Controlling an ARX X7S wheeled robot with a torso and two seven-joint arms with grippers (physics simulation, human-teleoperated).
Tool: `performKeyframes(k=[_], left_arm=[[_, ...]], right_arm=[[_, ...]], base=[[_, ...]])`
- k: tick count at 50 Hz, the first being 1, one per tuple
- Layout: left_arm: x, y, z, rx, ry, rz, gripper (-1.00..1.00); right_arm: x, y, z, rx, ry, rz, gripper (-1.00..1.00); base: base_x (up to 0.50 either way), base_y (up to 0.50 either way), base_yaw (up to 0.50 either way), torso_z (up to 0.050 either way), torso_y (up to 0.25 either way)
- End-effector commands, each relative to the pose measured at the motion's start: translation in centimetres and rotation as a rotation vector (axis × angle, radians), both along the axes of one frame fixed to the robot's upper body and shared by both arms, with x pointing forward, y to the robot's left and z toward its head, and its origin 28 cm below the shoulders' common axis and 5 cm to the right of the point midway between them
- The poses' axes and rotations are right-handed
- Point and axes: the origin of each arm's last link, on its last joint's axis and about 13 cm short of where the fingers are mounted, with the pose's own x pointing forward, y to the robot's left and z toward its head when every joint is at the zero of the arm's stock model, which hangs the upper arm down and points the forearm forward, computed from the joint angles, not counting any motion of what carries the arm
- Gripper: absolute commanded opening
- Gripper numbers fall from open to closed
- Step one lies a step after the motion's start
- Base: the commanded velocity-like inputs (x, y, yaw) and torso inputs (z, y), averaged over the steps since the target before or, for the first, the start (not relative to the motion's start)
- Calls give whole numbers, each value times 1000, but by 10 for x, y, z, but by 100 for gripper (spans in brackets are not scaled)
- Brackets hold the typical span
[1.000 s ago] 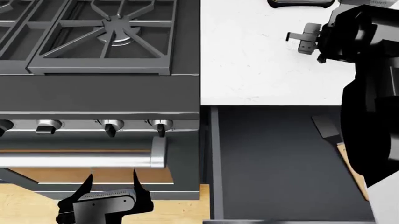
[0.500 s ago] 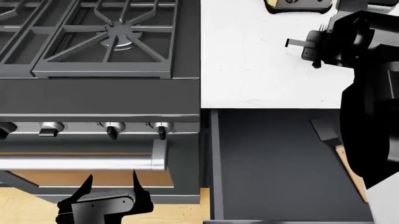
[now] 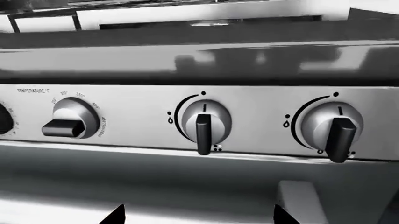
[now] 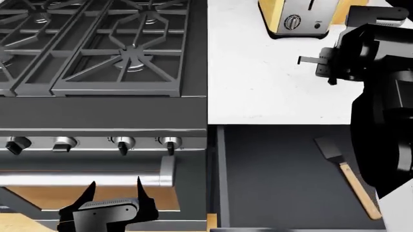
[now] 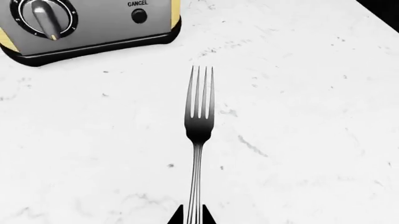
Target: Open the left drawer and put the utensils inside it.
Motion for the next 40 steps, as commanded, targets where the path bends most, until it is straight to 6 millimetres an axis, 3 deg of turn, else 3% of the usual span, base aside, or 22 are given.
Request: performKeyframes(k=[1,13,28,40], left_arm=[[-1,0,1,-1,-7,-6,100],[-2,-1,4,1,-16,-7,100],[-2,-2,6,0,-17,-4,100],[-3,-4,11,-17,-12,1,100]], right_arm=[[-1,-1,-2,-29,26,-10,-100],[-3,-4,3,-40,26,19,-100],[-12,-29,16,-57,40,122,-100],[-17,-34,31,-94,77,238,-100]], base=[[0,0,0,0,250],[0,0,0,0,229],[0,0,0,0,0],[0,0,0,0,0]])
